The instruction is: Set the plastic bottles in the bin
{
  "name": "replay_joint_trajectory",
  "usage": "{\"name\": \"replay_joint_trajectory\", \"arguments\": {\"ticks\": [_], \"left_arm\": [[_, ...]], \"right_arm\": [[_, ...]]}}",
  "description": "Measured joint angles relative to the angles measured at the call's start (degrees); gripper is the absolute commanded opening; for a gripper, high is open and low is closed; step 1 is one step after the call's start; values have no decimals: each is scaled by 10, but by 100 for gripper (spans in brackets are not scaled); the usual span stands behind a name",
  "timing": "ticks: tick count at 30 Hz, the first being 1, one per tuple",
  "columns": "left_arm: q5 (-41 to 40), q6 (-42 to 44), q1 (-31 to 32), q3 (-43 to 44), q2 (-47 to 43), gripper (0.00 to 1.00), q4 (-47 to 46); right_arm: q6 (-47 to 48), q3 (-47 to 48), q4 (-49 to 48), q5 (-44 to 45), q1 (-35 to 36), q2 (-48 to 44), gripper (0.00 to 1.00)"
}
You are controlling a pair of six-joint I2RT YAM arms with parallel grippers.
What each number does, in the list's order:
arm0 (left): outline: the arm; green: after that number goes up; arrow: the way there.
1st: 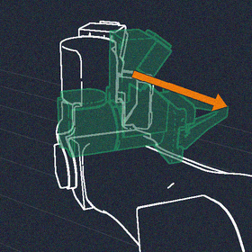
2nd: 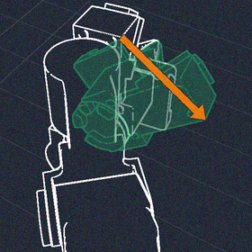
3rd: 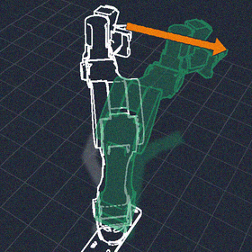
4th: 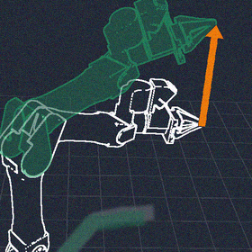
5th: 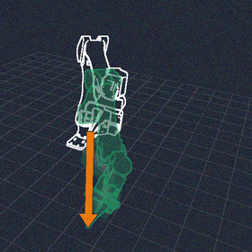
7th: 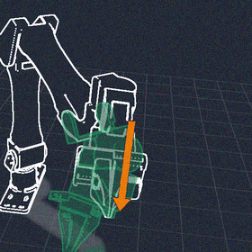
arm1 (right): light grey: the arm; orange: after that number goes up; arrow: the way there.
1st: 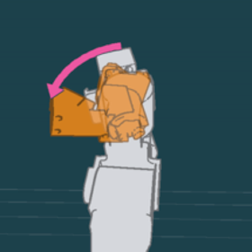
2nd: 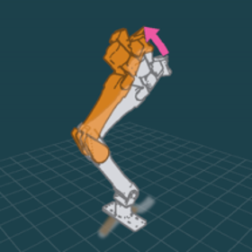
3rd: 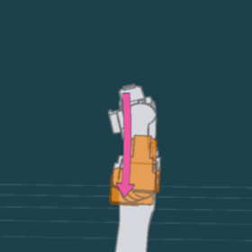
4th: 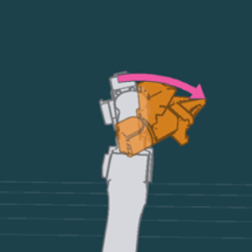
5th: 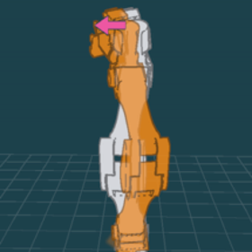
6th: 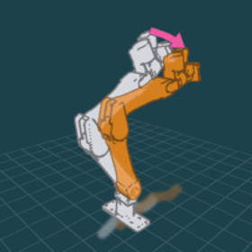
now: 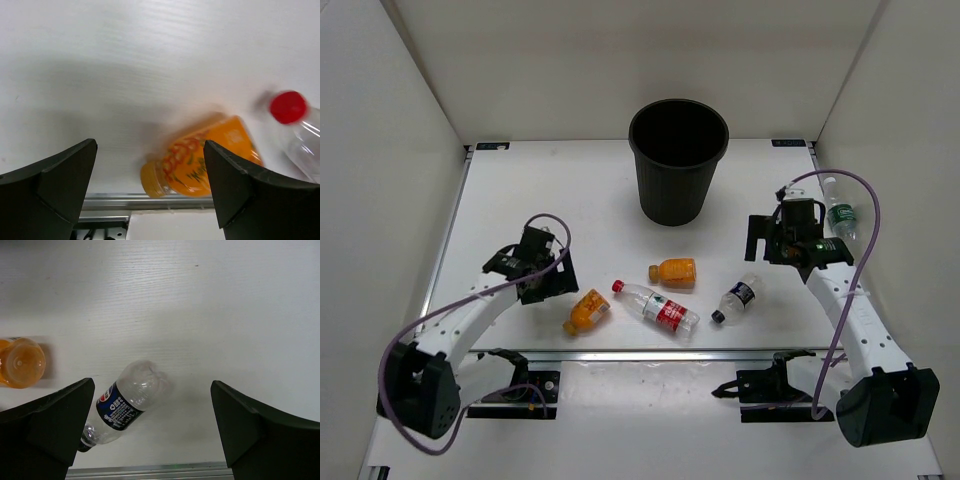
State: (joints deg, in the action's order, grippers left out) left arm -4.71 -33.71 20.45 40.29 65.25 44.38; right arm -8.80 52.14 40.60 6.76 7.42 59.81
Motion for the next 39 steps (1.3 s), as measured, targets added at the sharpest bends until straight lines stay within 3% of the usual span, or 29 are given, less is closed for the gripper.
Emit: {"name": "replay_joint_trajectory", "arguments": {"ticks": [4, 8, 13, 25, 27, 29, 30, 32, 35, 39], "left_arm": [[69, 54, 7, 2, -82, 99, -13], [120, 95, 69, 0, -118, 99, -34], [145, 122, 97, -21, -88, 99, -49], [60, 148, 113, -17, 49, 98, -61], [51, 147, 113, -15, 65, 87, -63], [34, 141, 117, -5, 77, 53, -64], [27, 138, 122, 2, 80, 47, -66], [19, 137, 125, 20, 78, 42, -70], [10, 132, 122, 59, 67, 42, -70], [-21, 130, 127, 191, 67, 46, -53]], "right_arm": [[0, -2, -1, -4, 6, 0, 100], [1, -10, -2, -12, 18, 0, 99], [3, -19, -3, -21, 30, 0, 99], [-2, -58, -7, -45, 13, -65, 100], [-3, -60, -3, -44, 10, -76, 99], [-7, -60, 1, -42, 10, -82, 99], [-10, -60, 4, -40, 10, -84, 99], [-16, -60, 9, -36, 7, -87, 99], [-21, -60, 20, -29, 3, -87, 100], [-35, -61, 40, -20, 3, -91, 99]]}}
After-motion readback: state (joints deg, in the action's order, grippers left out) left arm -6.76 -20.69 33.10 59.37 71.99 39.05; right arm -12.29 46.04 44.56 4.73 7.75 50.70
